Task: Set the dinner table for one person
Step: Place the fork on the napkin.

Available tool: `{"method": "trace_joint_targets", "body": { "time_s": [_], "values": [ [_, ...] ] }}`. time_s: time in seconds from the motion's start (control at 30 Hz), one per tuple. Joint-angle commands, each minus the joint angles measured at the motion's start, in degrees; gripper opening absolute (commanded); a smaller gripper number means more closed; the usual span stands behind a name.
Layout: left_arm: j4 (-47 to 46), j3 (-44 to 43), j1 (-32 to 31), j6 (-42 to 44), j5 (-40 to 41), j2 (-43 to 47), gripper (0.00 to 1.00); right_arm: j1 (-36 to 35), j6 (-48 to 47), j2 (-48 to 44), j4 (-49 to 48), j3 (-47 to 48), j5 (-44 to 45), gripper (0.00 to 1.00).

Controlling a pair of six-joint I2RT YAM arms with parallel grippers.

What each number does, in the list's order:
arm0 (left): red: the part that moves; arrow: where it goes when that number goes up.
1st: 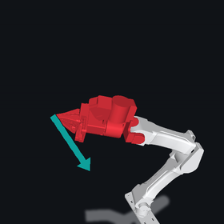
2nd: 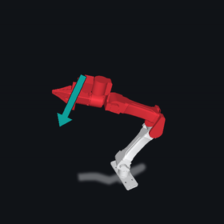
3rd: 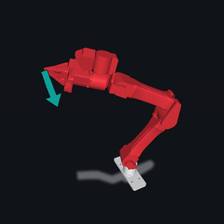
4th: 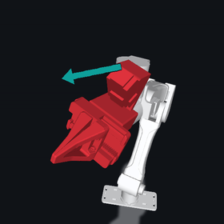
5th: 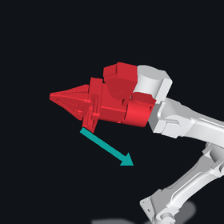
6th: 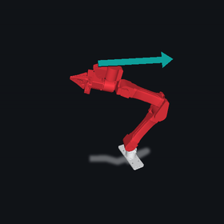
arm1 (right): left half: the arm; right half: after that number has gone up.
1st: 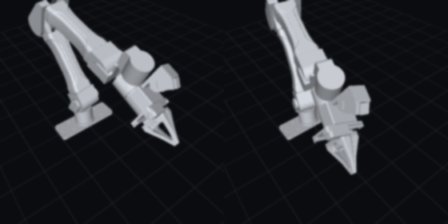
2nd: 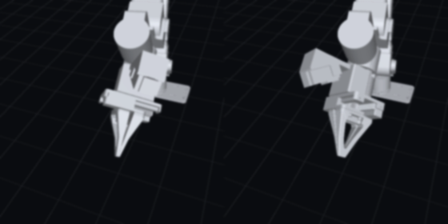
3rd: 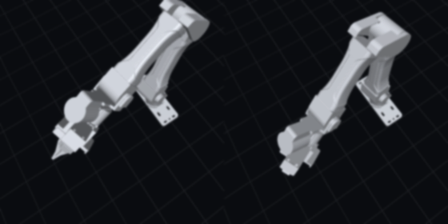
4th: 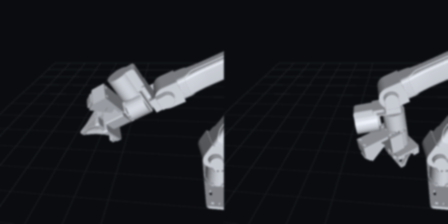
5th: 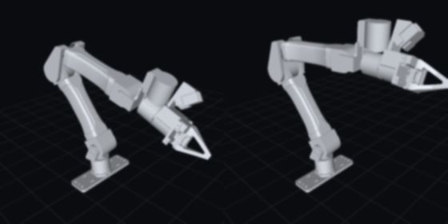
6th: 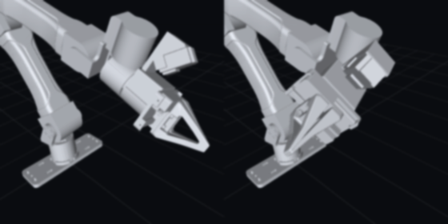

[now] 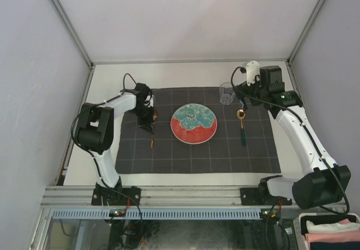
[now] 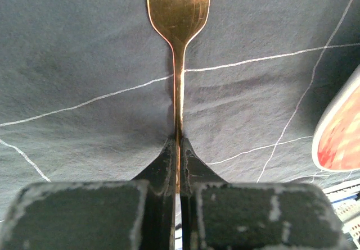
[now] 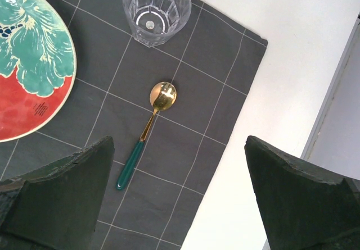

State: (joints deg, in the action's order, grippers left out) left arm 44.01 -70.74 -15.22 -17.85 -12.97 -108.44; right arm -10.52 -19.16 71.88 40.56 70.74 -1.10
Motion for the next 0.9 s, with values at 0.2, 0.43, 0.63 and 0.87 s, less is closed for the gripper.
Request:
{"method": "trace_joint_targets", "body": {
  "time_s": [0.2, 0.43, 0.63, 0.87],
  "values": [
    [-0.9, -1.9, 0.1, 0.8, -1.3, -1.2, 0.0, 0.2, 0.1, -1.3, -1.2, 0.0, 0.1, 1.0],
    [-0.4, -1.9, 0.1, 1.2, -0.8, -1.0, 0.06, 0.4, 0.1, -1.7, -0.6, 0.0, -0.1, 1.0],
    [-0.3, -1.9, 0.3, 1.3, -0.6, -0.5, 0.03, 0.5, 0.2, -1.9, -0.7, 0.0, -0.2, 1.0],
    [-0.1, -1.5, 0.5, 1.4, -0.4, 0.5, 0.04, 0.5, 0.3, -2.1, -1.1, -0.6, -0.5, 1.0]
  ]
}}
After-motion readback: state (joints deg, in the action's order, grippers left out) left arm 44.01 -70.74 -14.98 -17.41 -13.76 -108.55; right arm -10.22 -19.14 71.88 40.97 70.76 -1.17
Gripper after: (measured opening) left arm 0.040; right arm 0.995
